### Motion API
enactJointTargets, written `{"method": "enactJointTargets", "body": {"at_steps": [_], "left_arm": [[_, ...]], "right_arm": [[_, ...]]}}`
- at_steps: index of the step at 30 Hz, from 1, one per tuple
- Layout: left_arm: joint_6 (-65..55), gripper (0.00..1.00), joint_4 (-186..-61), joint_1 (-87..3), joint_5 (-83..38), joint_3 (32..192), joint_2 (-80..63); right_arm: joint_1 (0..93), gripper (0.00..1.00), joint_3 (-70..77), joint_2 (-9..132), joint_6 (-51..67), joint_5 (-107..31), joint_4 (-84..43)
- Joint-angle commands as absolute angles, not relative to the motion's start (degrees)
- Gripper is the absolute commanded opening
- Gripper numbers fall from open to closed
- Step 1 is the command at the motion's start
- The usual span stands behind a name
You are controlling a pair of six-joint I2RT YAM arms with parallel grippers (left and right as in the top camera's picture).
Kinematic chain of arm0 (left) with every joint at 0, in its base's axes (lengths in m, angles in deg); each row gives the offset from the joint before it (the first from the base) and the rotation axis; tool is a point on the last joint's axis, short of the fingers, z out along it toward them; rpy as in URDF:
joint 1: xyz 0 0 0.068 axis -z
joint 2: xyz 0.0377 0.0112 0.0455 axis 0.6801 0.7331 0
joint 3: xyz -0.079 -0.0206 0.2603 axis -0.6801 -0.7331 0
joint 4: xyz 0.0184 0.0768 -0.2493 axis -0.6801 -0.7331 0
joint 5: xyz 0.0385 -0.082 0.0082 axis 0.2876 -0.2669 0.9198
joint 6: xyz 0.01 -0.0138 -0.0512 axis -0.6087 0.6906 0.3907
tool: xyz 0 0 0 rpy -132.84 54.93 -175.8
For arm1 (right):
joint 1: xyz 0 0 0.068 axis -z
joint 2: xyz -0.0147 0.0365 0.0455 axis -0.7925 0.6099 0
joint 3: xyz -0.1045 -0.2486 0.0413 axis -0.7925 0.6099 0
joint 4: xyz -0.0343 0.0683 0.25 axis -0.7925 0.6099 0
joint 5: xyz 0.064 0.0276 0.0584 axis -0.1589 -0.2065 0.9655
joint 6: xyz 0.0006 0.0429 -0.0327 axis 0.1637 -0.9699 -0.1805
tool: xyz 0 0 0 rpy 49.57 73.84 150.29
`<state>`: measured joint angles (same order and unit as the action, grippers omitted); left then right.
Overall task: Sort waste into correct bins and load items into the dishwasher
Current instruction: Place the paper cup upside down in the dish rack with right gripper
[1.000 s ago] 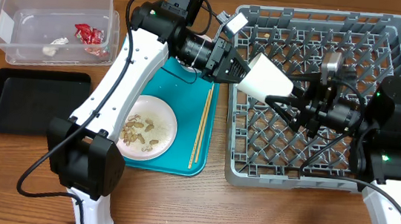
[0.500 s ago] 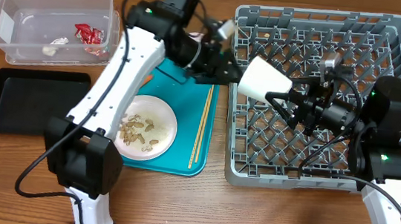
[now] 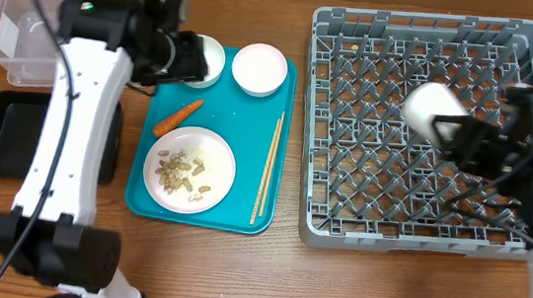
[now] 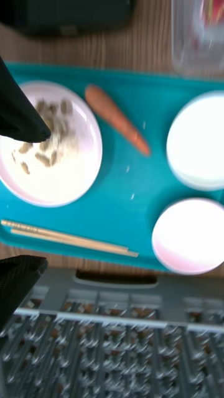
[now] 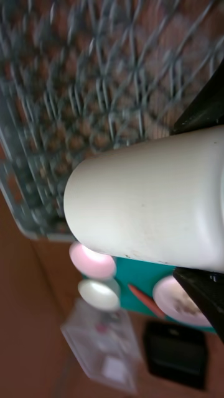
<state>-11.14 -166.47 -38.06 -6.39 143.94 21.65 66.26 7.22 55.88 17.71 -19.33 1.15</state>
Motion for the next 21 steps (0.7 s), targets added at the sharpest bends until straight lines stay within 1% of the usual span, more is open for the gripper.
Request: {"method": "enactJointTargets", "body": {"at_steps": [1,6,9,12,21], "left_arm": [[-9.98,0.61,-166.78,-38.49,-1.54,144.46,19.35],[-9.96,0.61,-167.35,-38.38,-1.58,144.44,19.29],[-9.96,0.61,-167.31,-38.36,-1.56,144.44,19.29],[-9.96,0.61,-167.28,-38.36,-1.58,144.44,19.29],[-9.96,0.61,-167.57,-38.34,-1.58,144.44,19.29]], "right_arm": [[72.19,0.34,4.68,56.31,17.67,-31.61,4.76],[79.44,0.34,4.68,60.31,17.19,-40.97,9.39],[81.89,0.34,4.68,63.90,17.19,-45.71,11.23],[82.79,0.34,4.68,66.83,17.19,-49.19,11.75],[82.92,0.34,4.71,72.84,17.17,-49.23,13.59]]}}
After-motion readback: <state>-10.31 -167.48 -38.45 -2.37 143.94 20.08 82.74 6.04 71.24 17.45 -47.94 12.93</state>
